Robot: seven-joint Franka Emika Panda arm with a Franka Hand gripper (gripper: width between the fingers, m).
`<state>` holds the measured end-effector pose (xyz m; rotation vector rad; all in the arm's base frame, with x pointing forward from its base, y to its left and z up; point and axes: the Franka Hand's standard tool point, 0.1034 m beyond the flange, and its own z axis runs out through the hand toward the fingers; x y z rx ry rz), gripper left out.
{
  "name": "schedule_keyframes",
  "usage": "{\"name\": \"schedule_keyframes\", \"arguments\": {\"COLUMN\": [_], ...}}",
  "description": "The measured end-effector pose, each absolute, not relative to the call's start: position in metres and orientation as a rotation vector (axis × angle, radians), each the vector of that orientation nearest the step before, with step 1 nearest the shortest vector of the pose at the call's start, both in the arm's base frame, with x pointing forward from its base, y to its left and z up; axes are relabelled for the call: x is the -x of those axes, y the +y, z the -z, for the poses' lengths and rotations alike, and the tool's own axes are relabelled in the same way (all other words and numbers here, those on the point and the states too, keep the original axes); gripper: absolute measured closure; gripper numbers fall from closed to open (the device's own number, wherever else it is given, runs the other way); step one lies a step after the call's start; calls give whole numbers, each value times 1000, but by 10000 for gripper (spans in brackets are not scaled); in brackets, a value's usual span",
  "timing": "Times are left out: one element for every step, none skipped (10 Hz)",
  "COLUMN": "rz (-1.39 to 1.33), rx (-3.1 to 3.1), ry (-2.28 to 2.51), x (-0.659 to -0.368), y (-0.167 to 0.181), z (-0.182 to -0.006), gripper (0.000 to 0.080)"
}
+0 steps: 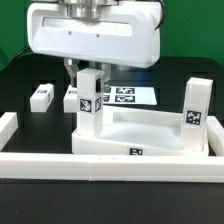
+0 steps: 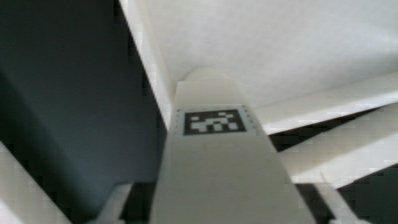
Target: Assemble desk
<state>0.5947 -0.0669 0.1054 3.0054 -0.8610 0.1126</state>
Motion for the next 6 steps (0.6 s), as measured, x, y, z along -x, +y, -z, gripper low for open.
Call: {"name": "schedule_keyframes", "arguments": {"rz": [-105,-106,-106,-106,-110,-112], "rx": [-2985,-2991,-2991,-2991,-2986,-2987], "ry": [-925,-907,-906,-907,-948,-995], "x": [-593,-593,-593,-593,-592,-586], "y": [-69,-69,-68,-68,-65,-60], "z": [-105,-105,-105,-105,-111,-121], "gripper": [505,505,333,210,210,158]}}
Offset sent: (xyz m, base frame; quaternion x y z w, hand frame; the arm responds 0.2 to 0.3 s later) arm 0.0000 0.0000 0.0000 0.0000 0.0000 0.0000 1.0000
